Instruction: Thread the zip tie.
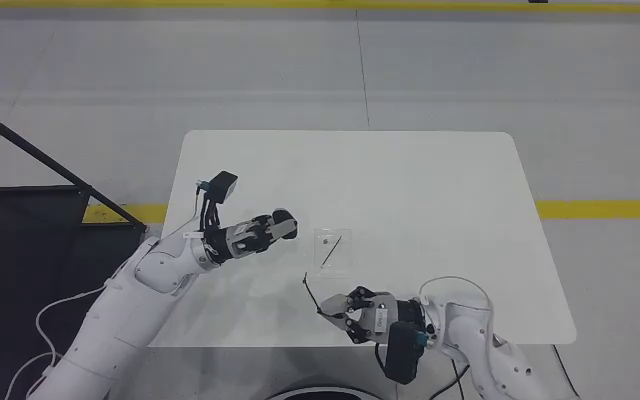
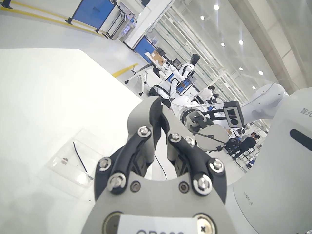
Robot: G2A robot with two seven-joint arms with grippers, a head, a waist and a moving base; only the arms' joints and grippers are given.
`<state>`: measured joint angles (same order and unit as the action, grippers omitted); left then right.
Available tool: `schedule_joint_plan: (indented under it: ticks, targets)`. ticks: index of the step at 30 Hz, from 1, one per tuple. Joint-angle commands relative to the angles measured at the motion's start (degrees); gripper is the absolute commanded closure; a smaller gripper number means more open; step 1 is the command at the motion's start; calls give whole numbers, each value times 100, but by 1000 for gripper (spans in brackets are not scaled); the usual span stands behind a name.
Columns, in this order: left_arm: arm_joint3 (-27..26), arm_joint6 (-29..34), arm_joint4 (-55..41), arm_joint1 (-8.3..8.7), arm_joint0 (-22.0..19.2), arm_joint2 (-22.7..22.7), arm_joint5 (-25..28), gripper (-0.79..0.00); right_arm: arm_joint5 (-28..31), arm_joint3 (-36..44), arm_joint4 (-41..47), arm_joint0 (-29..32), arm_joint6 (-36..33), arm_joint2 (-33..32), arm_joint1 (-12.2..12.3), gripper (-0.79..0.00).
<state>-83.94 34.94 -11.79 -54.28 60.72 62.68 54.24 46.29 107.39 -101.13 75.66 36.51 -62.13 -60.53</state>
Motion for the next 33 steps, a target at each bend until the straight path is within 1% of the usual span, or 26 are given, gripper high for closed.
schedule_joint_plan:
  ticks: [1,2,3,4,5,6,8,9,13,19,24,26,29,31,33]
  targets:
    - [-18,38,-23,-5,8,-12,34,0,22,-21,22,-2,-152,13,4,0]
    - [-25,74,-45,-7,8,-22,63,0,56,-19,52,-16,-235,33,3,0]
    - [-20,110,-66,-7,8,-29,76,-89,97,-43,92,-34,-345,54,1,0]
    - [-19,150,-81,-8,5,-39,85,-212,112,-58,139,-59,-487,71,-5,0]
    - [-14,173,-101,-10,0,-44,85,-360,99,-65,198,-85,-632,93,-13,0]
    - [-9,195,-109,-11,-6,-47,86,-459,84,-71,258,-109,-786,119,-23,0]
    - [10,180,-150,-16,-12,-36,95,-723,7,-70,402,-139,-1102,155,-43,0]
    - [30,142,-179,-19,-8,-20,95,-785,-69,-69,467,-143,-1267,158,-52,0]
    - [92,-4,-218,-24,19,82,89,-785,-633,58,654,-16,-2262,129,-86,0]
    - [83,-83,-260,8,177,313,67,-785,-1715,760,422,369,-4327,142,-128,0]
    - [32,-76,-326,43,347,495,39,-785,-2417,1333,-334,574,-6291,231,-165,0]
    - [38,-95,-396,49,405,549,85,-785,-2467,1448,-574,541,-6924,371,-197,0]
    - [47,-116,-541,60,493,637,191,-785,-2448,1474,-657,384,-7552,534,-257,0]
    - [44,-93,-574,67,523,668,221,-785,-2438,1481,-587,294,-7657,588,-290,0]
    - [44,-93,-574,67,523,668,221,-785,-2434,1515,-475,272,-7570,590,-301,0]
